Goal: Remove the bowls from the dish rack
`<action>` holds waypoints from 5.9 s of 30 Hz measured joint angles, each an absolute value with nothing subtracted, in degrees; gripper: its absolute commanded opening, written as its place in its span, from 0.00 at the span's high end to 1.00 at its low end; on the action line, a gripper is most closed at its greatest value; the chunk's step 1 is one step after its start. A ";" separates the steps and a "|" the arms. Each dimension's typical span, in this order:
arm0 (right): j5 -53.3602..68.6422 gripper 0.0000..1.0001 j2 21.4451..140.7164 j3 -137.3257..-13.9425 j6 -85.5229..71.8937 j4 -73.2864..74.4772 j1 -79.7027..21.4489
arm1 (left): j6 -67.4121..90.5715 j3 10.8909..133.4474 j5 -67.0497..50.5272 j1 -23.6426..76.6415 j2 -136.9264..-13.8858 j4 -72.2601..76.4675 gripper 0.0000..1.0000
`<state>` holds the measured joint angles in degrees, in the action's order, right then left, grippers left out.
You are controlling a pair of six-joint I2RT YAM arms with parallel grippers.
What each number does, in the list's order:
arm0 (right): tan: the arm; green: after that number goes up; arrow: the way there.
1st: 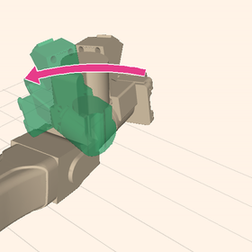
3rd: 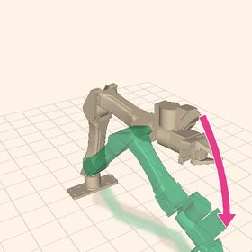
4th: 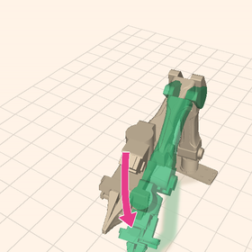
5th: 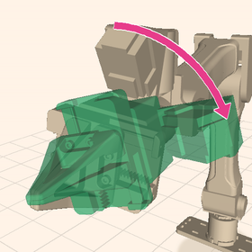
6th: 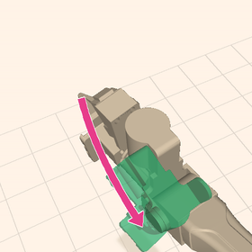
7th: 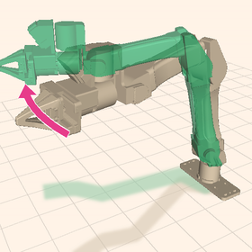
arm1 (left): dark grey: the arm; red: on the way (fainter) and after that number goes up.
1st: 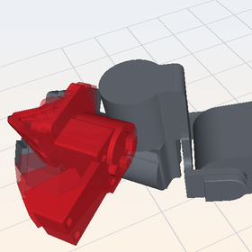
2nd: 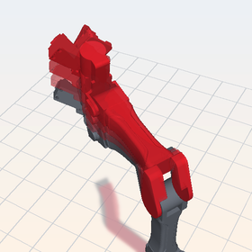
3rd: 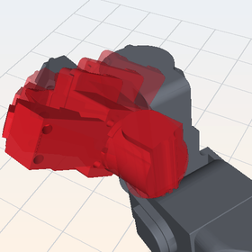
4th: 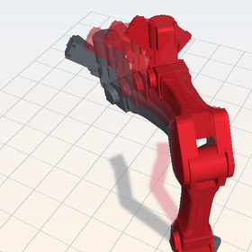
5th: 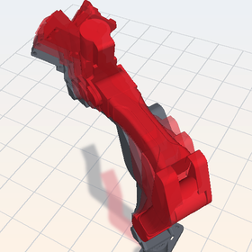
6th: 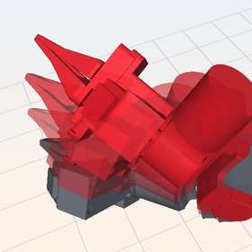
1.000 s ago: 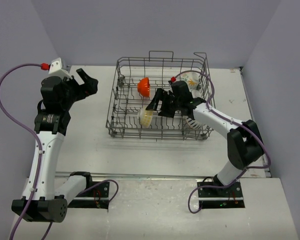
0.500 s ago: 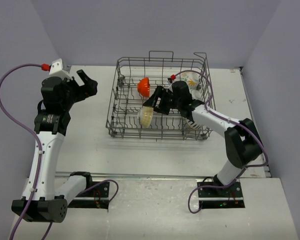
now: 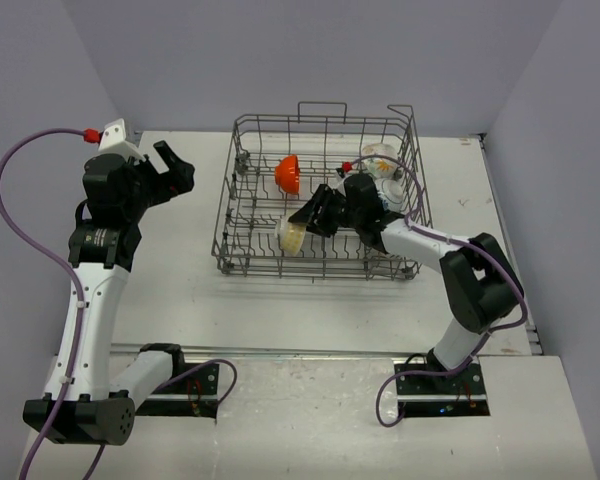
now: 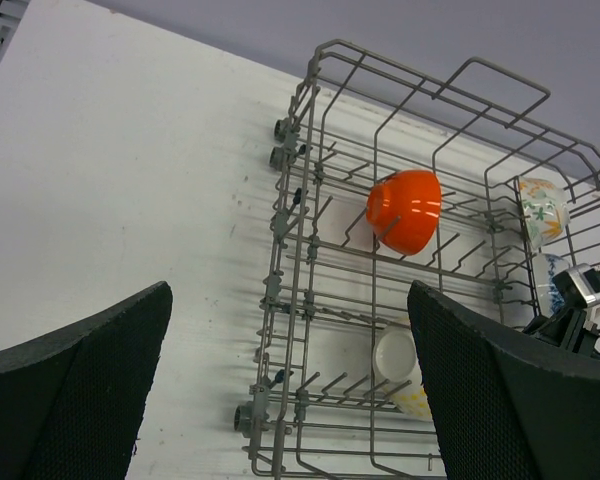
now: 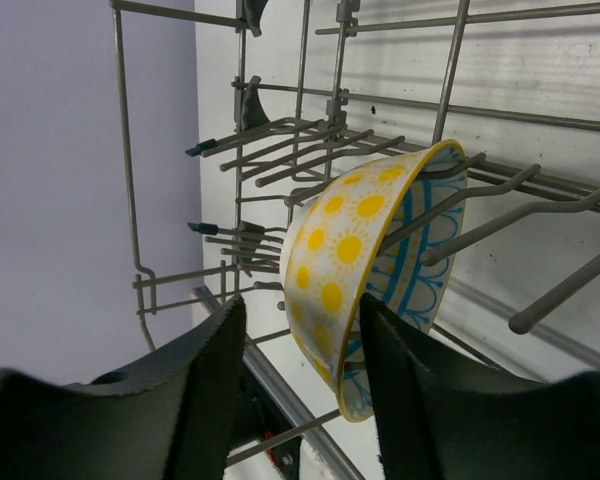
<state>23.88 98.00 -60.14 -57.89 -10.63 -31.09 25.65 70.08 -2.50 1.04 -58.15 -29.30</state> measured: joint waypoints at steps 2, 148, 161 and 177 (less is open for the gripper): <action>24.05 0.58 98.00 -58.89 -58.59 -11.99 -31.09 | 25.63 70.08 -2.50 1.04 -58.15 -29.43 0.00; 58.54 1.00 109.36 -58.17 -88.36 -44.36 -20.49 | 29.41 53.60 -19.79 2.00 -78.96 -7.22 1.00; 59.79 1.00 100.12 -63.66 -75.61 -42.76 -18.63 | 29.45 53.52 -19.75 2.02 -78.96 -6.98 0.99; 46.76 1.00 88.49 -82.54 -41.23 7.64 -18.72 | 29.41 52.86 -19.51 1.93 -78.61 -9.43 0.63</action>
<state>46.76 88.49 -82.54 -41.23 7.64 -18.72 29.41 52.86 -19.51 1.93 -78.61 -9.43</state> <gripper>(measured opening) 0.046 0.330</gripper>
